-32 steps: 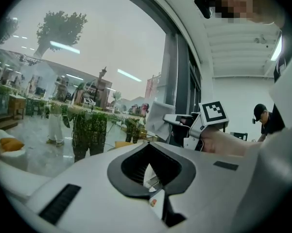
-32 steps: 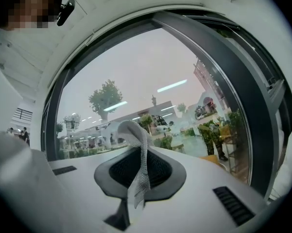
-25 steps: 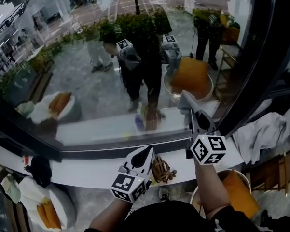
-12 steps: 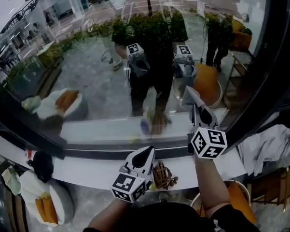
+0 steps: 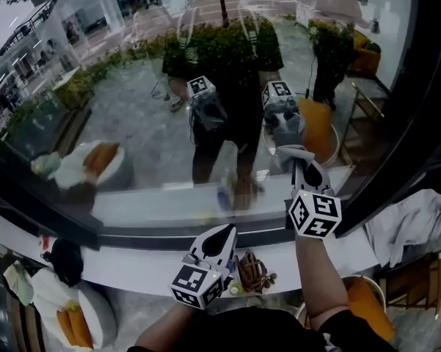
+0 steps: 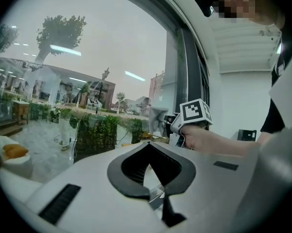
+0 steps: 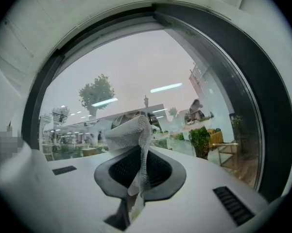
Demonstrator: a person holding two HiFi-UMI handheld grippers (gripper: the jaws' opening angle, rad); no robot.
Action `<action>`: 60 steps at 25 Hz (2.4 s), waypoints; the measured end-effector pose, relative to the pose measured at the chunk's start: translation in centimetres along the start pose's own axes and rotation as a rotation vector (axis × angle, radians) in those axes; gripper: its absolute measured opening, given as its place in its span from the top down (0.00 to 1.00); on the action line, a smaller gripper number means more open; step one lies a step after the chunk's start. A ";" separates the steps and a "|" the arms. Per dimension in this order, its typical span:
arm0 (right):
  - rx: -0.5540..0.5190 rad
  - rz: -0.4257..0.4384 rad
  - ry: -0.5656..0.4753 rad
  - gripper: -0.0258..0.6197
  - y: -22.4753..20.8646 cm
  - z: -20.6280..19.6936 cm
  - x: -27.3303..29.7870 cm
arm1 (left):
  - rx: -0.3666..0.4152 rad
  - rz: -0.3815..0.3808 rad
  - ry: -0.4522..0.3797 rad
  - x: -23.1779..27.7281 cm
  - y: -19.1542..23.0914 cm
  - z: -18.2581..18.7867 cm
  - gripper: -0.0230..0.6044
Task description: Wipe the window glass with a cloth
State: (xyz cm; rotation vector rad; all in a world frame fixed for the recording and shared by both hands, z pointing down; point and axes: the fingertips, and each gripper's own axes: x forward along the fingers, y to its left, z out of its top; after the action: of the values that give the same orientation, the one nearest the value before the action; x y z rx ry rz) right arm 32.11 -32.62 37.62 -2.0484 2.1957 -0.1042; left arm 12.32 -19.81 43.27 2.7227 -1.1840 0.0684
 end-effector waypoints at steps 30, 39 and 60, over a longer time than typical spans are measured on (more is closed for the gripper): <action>0.010 0.149 -0.017 0.90 16.8 -0.6 1.6 | -0.049 0.106 -0.086 -8.7 8.8 1.3 0.95; 0.001 0.235 0.007 0.90 26.0 -2.1 3.1 | -0.088 0.176 -0.113 -13.1 14.3 1.2 0.95; 0.031 0.429 0.092 0.90 50.4 -9.0 5.8 | -0.114 0.317 -0.099 -27.0 29.0 -0.7 0.95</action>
State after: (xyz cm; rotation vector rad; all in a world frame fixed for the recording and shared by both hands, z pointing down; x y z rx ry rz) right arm -19.33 -35.13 38.98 -1.5406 2.6131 -0.1865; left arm -27.26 -19.68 44.97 2.4439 -1.5861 -0.0922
